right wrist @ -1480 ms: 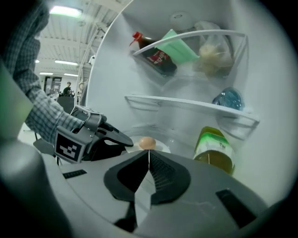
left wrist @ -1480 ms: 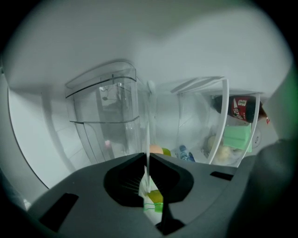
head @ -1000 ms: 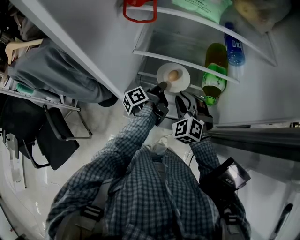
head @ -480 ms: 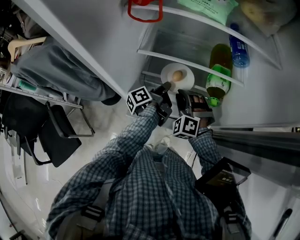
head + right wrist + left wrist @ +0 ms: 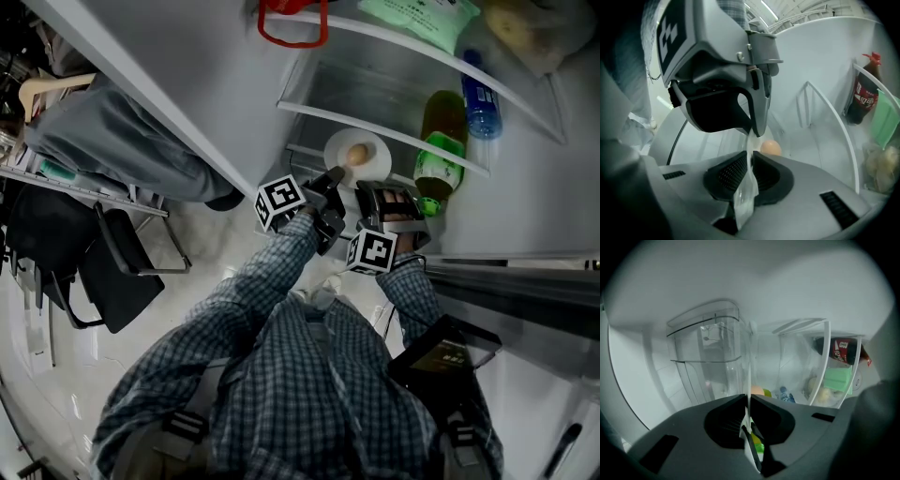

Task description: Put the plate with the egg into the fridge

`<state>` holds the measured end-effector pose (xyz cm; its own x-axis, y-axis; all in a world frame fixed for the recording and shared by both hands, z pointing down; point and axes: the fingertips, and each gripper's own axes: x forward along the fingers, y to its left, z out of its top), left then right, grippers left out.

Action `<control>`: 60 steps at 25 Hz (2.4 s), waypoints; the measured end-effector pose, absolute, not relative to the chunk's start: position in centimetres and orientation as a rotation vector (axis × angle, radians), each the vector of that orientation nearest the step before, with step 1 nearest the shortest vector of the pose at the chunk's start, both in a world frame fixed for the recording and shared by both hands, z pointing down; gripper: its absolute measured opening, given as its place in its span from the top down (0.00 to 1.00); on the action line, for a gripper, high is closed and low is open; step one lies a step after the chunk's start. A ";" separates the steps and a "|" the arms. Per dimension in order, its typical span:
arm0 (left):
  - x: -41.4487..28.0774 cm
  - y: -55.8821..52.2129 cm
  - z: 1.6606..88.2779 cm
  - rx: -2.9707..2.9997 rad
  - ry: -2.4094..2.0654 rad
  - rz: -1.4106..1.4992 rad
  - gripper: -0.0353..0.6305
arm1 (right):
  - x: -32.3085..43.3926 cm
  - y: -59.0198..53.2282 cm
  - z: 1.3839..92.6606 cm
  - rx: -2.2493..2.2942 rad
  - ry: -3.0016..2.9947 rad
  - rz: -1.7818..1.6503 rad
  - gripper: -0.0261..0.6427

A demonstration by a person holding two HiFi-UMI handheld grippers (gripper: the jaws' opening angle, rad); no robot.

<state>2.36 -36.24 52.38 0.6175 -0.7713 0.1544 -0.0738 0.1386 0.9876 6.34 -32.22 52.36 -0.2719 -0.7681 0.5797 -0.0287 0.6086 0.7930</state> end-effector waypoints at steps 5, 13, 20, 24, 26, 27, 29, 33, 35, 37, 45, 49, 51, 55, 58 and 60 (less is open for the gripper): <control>2.5 -36.3 52.3 1.354 -0.777 -0.598 0.92 | 6.4 -32.5 52.1 0.659 -1.699 -0.813 0.91; 2.3 -36.0 52.3 1.355 -0.756 -0.635 0.92 | 6.5 -32.4 52.2 0.633 -1.675 -0.803 0.91; 2.2 -35.9 51.7 1.396 -0.762 -0.630 0.92 | 6.4 -32.5 52.0 0.643 -1.680 -0.788 0.91; 2.0 -35.7 51.4 1.414 -0.750 -0.623 0.91 | 6.2 -32.6 52.1 0.651 -1.684 -0.772 0.91; 2.3 -35.3 51.2 1.425 -0.734 -0.613 0.91 | 6.3 -32.7 52.2 0.660 -1.678 -0.764 0.91; 2.4 -35.0 51.2 1.428 -0.728 -0.608 0.91 | 6.3 -32.8 52.2 0.662 -1.674 -0.765 0.91; 2.4 -34.7 51.3 1.428 -0.722 -0.603 0.91 | 6.4 -32.9 52.3 0.663 -1.668 -0.771 0.91; 2.3 -34.5 51.2 1.425 -0.722 -0.614 0.91 | 6.3 -33.0 52.3 0.673 -1.667 -0.779 0.91; 2.2 -34.6 51.1 1.429 -0.722 -0.611 0.91 | 6.2 -33.0 52.3 0.675 -1.673 -0.774 0.91; 2.1 -34.5 51.0 1.425 -0.724 -0.611 0.91 | 6.1 -33.0 52.3 0.678 -1.673 -0.771 0.91; 2.3 -33.7 51.1 1.379 -0.695 -0.626 0.91 | 5.9 -33.4 52.2 0.690 -1.650 -0.767 0.91; 2.9 -33.0 51.2 1.380 -0.680 -0.619 0.91 | 6.0 -33.7 52.3 0.694 -1.642 -0.769 0.91; 3.0 -32.7 51.2 1.374 -0.677 -0.622 0.91 | 6.0 -33.7 52.3 0.699 -1.652 -0.765 0.91; 3.1 -32.6 51.0 1.373 -0.667 -0.630 0.91 | 5.9 -33.6 52.2 0.724 -1.703 -0.729 0.90; 3.3 -32.7 50.8 1.384 -0.661 -0.630 0.91 | 6.1 -33.6 52.2 0.740 -1.726 -0.708 0.90; 3.5 -32.7 50.6 1.384 -0.651 -0.634 0.91 | 6.2 -33.4 52.2 0.742 -1.730 -0.700 0.90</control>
<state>3.46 -32.67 50.62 0.6731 -0.7382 0.0448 0.0244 0.0827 0.9963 6.17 -33.42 52.20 -0.2290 -0.7690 0.5969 -0.1376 0.6326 0.7622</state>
